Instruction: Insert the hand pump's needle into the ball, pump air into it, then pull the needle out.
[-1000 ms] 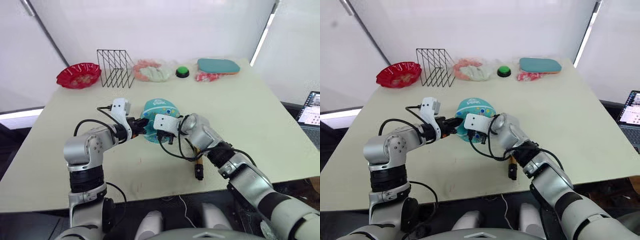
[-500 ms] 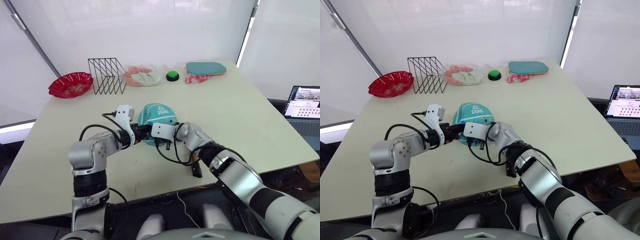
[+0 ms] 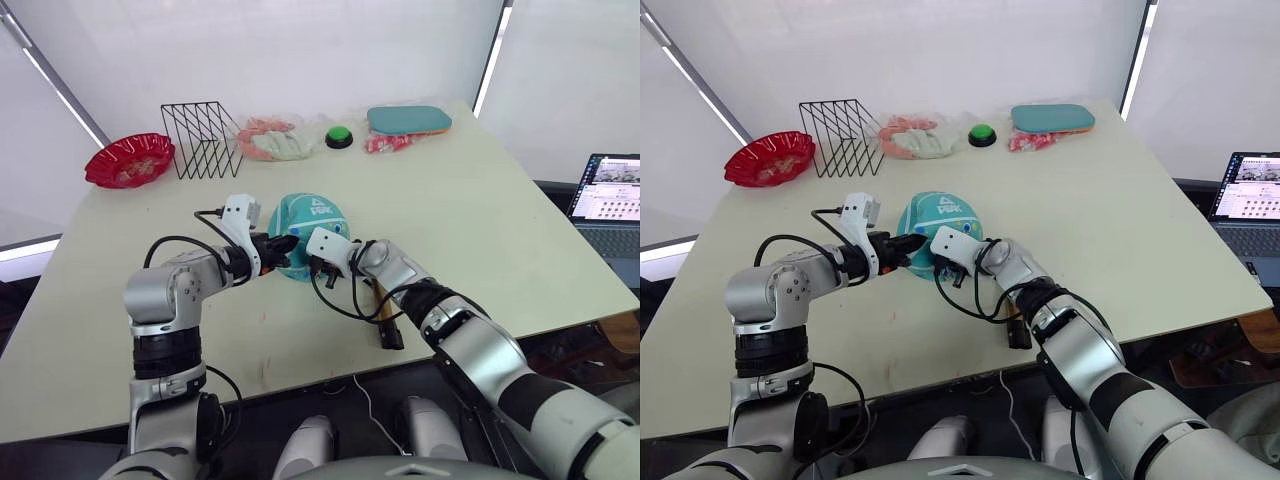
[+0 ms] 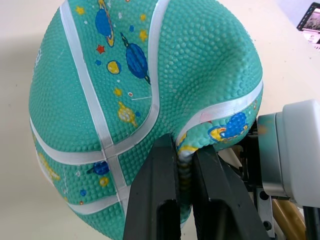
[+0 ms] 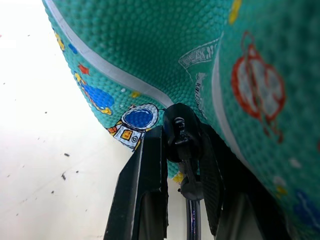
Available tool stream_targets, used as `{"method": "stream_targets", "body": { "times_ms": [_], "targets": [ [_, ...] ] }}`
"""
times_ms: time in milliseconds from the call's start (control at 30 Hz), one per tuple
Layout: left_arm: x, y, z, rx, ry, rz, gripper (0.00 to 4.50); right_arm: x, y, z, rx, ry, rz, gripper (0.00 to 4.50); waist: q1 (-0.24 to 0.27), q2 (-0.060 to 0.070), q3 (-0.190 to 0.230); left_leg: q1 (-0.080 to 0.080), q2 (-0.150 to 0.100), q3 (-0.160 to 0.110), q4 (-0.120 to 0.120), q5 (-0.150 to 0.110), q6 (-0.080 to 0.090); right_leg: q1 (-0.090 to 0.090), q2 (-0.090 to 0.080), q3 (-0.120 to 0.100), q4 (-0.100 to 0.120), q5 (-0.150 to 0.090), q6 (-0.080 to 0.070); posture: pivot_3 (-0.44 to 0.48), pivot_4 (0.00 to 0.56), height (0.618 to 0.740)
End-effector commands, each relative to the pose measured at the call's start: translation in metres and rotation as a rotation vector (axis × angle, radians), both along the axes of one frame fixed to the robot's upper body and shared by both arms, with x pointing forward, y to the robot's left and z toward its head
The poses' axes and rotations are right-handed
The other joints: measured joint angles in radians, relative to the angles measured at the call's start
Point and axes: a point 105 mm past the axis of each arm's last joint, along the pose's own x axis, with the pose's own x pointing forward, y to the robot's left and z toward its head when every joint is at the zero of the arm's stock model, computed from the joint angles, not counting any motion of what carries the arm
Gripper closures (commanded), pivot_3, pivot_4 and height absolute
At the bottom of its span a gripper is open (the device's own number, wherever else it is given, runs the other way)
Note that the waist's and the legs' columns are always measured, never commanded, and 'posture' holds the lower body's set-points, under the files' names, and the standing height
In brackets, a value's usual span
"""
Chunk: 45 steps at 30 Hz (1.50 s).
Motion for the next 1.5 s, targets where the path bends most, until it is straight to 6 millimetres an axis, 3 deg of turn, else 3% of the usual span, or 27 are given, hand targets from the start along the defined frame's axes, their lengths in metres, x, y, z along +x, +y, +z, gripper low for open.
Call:
{"method": "stream_targets", "body": {
  "times_ms": [33,67,100,133,233,500,733,933,1033,1200,1267,1300,1500],
  "targets": [
    [-0.007,-0.020,-0.029,-0.085,0.133,-0.104,4.50,-0.017,0.051,0.054,0.197,-0.092,0.090,4.16,0.001,0.000,0.001,-0.006,0.001,0.000,0.000,0.001,-0.001,-0.008,0.001,0.000,0.000,0.000,0.000,0.000,0.150,0.740],
    [-0.004,-0.016,-0.027,-0.078,0.119,-0.095,4.50,-0.018,0.052,0.059,0.210,-0.093,0.086,4.16,0.002,-0.002,0.002,-0.011,0.002,0.000,0.000,0.006,-0.003,-0.015,0.003,0.000,0.001,0.004,-0.002,0.000,0.150,0.740],
    [-0.001,-0.011,-0.025,-0.075,0.104,-0.081,4.50,-0.018,0.052,0.063,0.220,-0.097,0.086,4.16,0.009,-0.009,0.006,-0.015,0.001,0.000,0.000,0.027,-0.005,-0.020,0.006,0.005,0.000,0.029,-0.001,0.000,0.150,0.740],
    [0.002,-0.008,-0.022,-0.076,0.093,-0.071,4.50,-0.019,0.052,0.067,0.228,-0.102,0.087,4.16,0.009,-0.010,0.007,-0.019,-0.003,0.002,0.003,0.027,-0.004,-0.022,0.006,0.008,0.000,0.050,-0.014,0.000,0.150,0.740],
    [0.005,-0.003,-0.020,-0.070,0.086,-0.067,4.50,-0.020,0.048,0.070,0.214,-0.120,0.086,4.16,0.009,-0.011,0.014,-0.030,0.000,0.002,0.002,0.027,-0.004,-0.034,0.009,0.006,-0.001,0.050,-0.014,0.000,0.150,0.740],
    [0.011,0.012,-0.017,-0.046,0.072,-0.044,4.50,-0.022,0.043,0.084,0.214,-0.154,0.088,4.16,0.015,-0.014,0.020,-0.033,-0.001,0.002,0.002,0.027,-0.004,-0.034,0.009,0.002,-0.003,0.050,-0.014,0.000,0.150,0.740],
    [0.010,0.014,-0.017,-0.045,0.057,-0.049,4.50,-0.028,0.043,0.097,0.235,-0.122,0.085,4.16,0.029,-0.016,0.021,-0.047,-0.002,0.003,0.002,0.030,0.001,-0.046,0.009,0.002,-0.004,0.056,-0.014,0.000,0.150,0.740],
    [0.014,0.010,-0.011,-0.042,0.022,-0.052,4.50,-0.021,0.036,0.093,0.186,-0.099,0.062,4.16,0.031,-0.016,0.021,-0.049,-0.003,0.003,0.002,0.029,0.002,-0.047,0.008,0.001,-0.004,0.056,-0.014,0.000,0.150,0.740],
    [0.015,0.011,-0.010,-0.033,0.011,-0.046,4.50,-0.022,0.032,0.101,0.244,-0.062,0.061,4.16,0.033,-0.017,0.022,-0.049,-0.003,0.003,0.002,0.029,0.002,-0.047,0.007,0.001,-0.005,0.056,-0.014,0.000,0.150,0.740],
    [0.015,0.009,-0.006,-0.016,-0.024,-0.041,4.50,-0.026,0.016,0.116,0.309,-0.063,0.079,1.83,0.046,-0.016,0.025,-0.050,-0.003,0.003,0.002,0.029,0.002,-0.047,0.006,-0.001,-0.005,0.056,-0.014,0.000,0.150,0.740],
    [0.017,0.009,-0.001,-0.014,-0.042,-0.027,4.50,-0.033,0.000,0.125,0.339,-0.075,0.086,0.82,0.058,-0.016,0.025,-0.051,-0.004,0.003,0.002,0.029,0.001,-0.047,0.006,-0.002,-0.005,0.056,-0.014,0.000,0.150,0.740],
    [0.017,0.009,0.000,-0.013,-0.048,-0.022,4.50,-0.037,-0.007,0.129,0.355,-0.079,0.091,0.55,0.062,-0.016,0.025,-0.055,-0.003,0.003,0.004,0.030,0.001,-0.047,0.004,-0.004,-0.006,0.056,-0.014,0.000,0.150,0.740],
    [0.018,0.005,0.006,-0.011,-0.071,-0.018,4.50,-0.059,-0.051,0.133,0.335,-0.126,0.101,0.55,0.065,-0.016,0.025,-0.064,-0.007,0.005,0.008,0.033,0.002,-0.047,-0.001,-0.006,-0.010,0.056,-0.014,0.000,0.150,0.740]
  ]
}}
